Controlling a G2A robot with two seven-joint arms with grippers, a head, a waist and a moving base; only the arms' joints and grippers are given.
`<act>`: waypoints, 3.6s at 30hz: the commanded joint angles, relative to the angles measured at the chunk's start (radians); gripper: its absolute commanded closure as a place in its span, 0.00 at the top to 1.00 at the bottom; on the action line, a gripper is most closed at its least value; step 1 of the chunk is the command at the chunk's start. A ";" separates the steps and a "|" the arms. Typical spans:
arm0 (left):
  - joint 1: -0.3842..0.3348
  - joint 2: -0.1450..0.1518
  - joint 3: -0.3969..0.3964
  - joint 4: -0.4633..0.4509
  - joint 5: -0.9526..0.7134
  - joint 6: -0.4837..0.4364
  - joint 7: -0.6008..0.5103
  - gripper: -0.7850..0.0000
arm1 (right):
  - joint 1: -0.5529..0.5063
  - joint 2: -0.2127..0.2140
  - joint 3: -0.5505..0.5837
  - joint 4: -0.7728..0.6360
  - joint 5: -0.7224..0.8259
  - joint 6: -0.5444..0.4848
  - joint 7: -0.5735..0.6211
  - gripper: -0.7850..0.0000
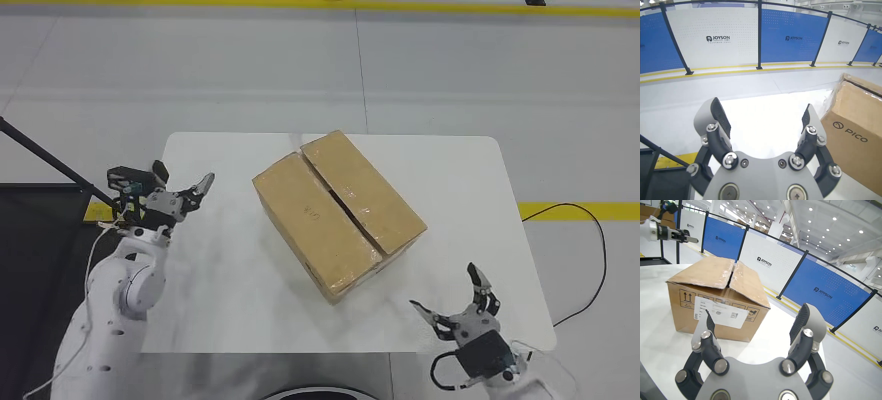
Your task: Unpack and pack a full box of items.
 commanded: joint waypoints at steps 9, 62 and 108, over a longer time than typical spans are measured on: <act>-0.200 -0.008 0.119 0.247 0.104 -0.108 0.025 1.00 | -0.051 -0.004 -0.011 -0.051 -0.019 0.083 0.003 1.00; -0.264 -0.031 0.207 0.391 0.076 -0.124 0.058 1.00 | 0.537 -0.063 -0.201 0.336 0.072 0.262 0.382 1.00; 0.114 0.013 0.148 -0.001 0.246 -0.297 0.117 1.00 | 0.245 -0.045 0.029 0.128 0.178 0.107 0.149 1.00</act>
